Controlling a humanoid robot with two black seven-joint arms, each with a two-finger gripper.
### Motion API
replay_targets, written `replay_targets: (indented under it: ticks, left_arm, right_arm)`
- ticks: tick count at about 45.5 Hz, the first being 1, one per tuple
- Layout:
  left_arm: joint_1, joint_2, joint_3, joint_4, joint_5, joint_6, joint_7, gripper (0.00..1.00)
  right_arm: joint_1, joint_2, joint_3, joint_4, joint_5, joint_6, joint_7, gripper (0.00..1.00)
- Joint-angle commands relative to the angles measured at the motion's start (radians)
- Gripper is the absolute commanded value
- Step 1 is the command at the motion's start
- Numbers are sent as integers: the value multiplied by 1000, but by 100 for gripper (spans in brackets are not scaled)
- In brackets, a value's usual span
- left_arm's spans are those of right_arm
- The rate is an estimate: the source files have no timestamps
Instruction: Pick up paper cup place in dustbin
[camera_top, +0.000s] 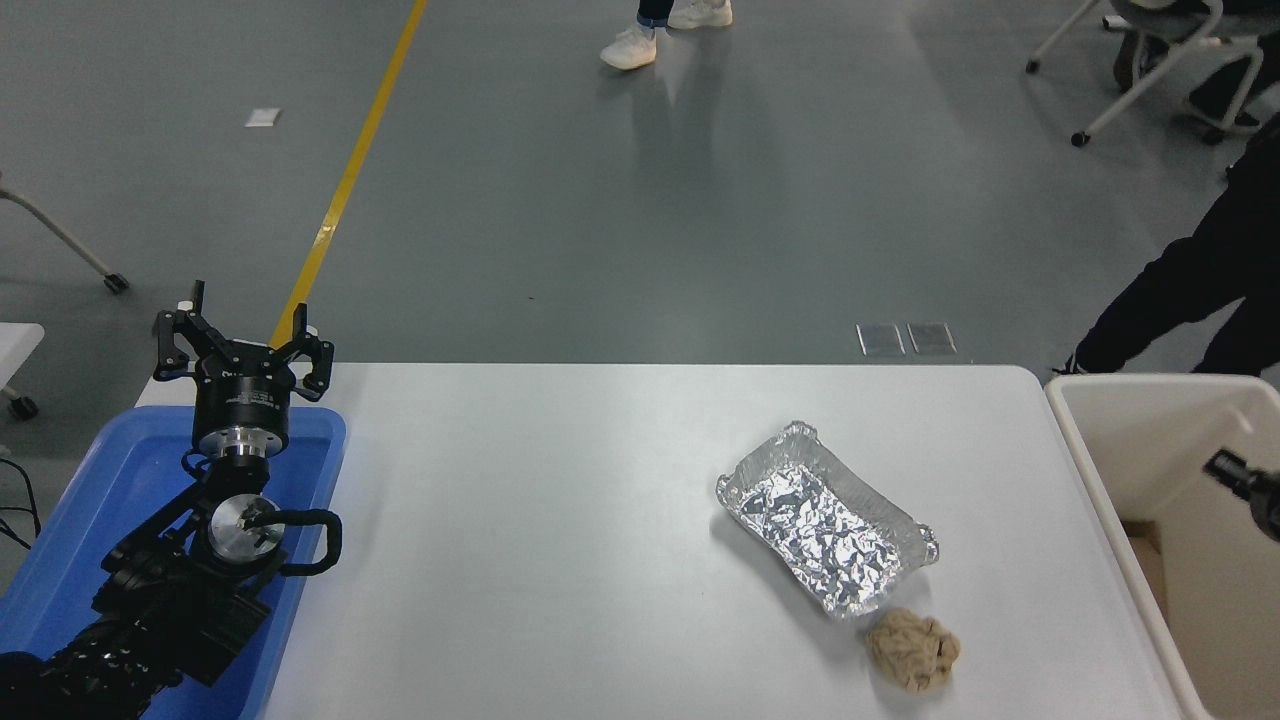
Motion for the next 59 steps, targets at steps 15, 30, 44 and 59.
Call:
replay_targets:
  ticks: [15, 30, 44, 59]
  left_arm:
    - [0, 1, 0, 0, 1, 0, 1, 99]
    - [0, 0, 0, 0, -2, 0, 0, 99]
    - [0, 0, 0, 0, -3, 0, 0, 99]
    - [0, 0, 0, 0, -3, 0, -2, 99]
  right_arm:
    - [935, 88, -540, 728, -192, 252, 17, 100]
    - [1128, 298, -499, 931, 45, 491, 17, 100]
    - [1176, 461, -399, 909, 326, 590, 15, 100]
    - [1197, 475, -412, 912, 325, 666, 15, 100]
